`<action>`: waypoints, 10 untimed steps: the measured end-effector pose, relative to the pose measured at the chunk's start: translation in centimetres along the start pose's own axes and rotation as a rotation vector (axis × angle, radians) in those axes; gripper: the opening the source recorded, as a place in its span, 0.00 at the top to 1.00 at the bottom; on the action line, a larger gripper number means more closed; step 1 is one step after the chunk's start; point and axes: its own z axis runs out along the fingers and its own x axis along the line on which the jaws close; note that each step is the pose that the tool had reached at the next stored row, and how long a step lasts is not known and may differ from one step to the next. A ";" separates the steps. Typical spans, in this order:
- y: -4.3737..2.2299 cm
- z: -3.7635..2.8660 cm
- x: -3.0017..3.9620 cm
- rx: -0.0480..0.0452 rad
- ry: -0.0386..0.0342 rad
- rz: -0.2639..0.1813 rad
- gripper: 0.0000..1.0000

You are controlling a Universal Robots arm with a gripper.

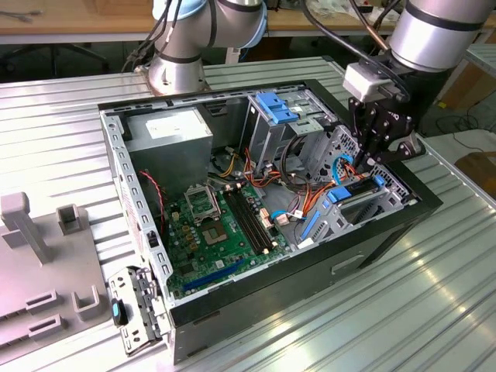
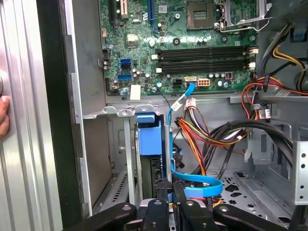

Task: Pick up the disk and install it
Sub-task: 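Insert the second disk wire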

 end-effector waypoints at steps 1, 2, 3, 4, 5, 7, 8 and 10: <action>0.13 0.12 0.01 0.0071 -0.0012 -0.004 0.84; 0.27 0.17 0.04 0.0142 -0.0021 -0.005 0.84; 0.37 0.21 0.10 0.0199 -0.0032 -0.005 0.84; 0.55 0.28 0.24 0.0318 -0.0049 -0.005 0.84; 0.66 0.36 0.38 0.0384 -0.0058 -0.006 0.84; 0.84 0.54 0.50 0.0440 -0.0063 -0.005 0.84; 0.85 0.60 0.50 0.0441 -0.0061 -0.005 0.84; 0.89 0.85 0.62 0.0440 -0.0061 -0.005 0.84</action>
